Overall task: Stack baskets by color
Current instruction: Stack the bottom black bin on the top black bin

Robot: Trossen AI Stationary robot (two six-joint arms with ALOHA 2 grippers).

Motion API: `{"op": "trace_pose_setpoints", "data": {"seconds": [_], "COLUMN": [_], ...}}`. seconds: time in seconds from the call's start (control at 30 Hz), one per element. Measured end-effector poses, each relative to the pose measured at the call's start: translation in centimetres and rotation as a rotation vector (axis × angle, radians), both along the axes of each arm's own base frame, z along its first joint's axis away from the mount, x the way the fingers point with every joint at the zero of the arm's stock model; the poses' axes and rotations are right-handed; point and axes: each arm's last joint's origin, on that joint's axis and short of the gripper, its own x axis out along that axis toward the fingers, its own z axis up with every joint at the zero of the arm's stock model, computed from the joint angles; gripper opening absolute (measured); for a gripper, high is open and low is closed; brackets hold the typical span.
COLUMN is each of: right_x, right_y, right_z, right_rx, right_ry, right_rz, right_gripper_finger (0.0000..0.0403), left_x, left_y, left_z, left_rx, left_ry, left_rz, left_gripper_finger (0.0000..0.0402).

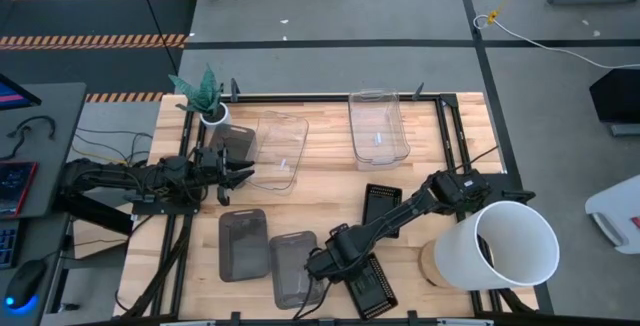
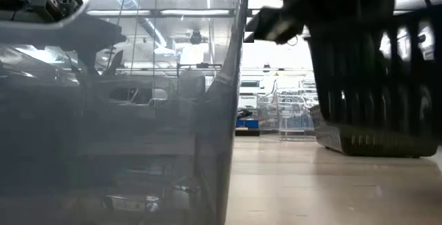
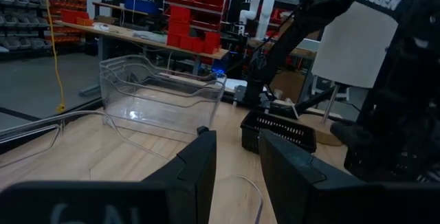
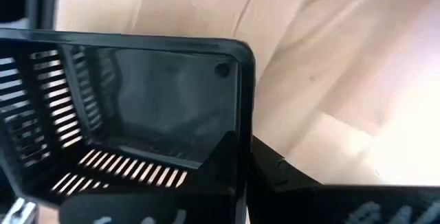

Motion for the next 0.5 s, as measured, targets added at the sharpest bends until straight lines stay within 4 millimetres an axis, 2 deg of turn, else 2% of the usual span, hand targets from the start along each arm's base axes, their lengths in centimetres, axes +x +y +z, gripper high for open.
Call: {"op": "trace_pose_setpoints", "data": {"seconds": [0.27, 0.5], "right_x": [-1.6, -3.6], "right_y": [-2.2, -4.6], "right_z": [6.0, 10.2], "right_rx": [-0.044, -0.151], "right_ry": [-0.047, -0.123], "right_rz": [-0.136, -0.231], "right_gripper_finger": [0.0008, 0.0008], "left_x": [0.0, 0.0], "left_y": [0.0, 0.0], "left_z": [0.0, 0.0], "left_rx": [0.0, 0.0], "left_ry": [0.0, 0.0], "left_rz": [0.0, 0.0], "left_gripper_finger": [0.0119, 0.0119]}}
